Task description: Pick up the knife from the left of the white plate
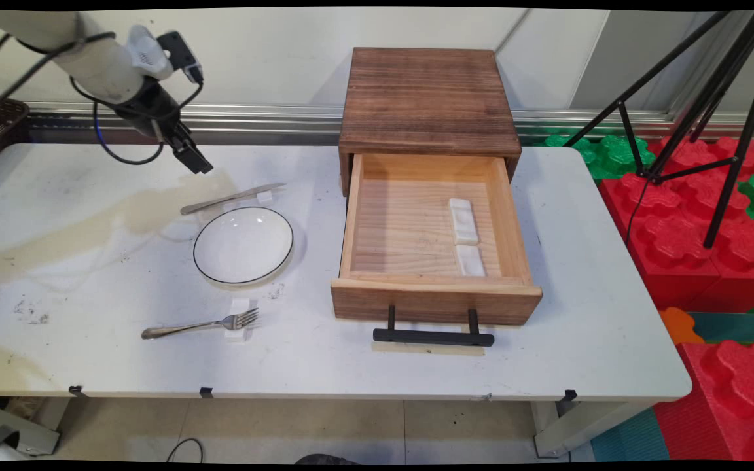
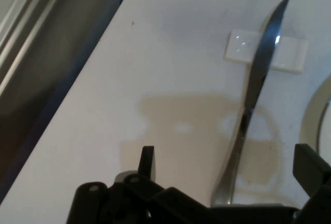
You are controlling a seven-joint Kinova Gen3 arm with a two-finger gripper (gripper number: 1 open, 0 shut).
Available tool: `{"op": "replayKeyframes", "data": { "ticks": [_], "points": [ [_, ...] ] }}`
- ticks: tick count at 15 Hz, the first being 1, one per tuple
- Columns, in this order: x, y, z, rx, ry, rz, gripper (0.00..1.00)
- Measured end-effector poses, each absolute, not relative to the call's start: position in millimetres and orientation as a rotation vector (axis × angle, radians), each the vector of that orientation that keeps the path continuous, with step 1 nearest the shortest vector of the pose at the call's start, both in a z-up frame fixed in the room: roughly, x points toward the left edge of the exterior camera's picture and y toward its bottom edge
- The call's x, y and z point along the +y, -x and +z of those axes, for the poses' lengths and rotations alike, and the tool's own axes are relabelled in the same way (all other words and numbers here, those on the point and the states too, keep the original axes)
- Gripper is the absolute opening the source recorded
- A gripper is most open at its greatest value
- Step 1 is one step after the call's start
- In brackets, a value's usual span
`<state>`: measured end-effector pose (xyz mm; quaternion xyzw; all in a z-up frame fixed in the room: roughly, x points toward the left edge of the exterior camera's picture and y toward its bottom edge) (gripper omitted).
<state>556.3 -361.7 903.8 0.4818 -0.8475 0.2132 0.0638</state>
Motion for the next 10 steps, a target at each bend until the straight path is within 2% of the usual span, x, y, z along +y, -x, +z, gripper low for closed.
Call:
{"op": "replayKeyframes", "data": {
  "ticks": [10],
  "points": [
    [-427,-571,850,-2.664,-1.358,0.469,1.0]
  ]
}}
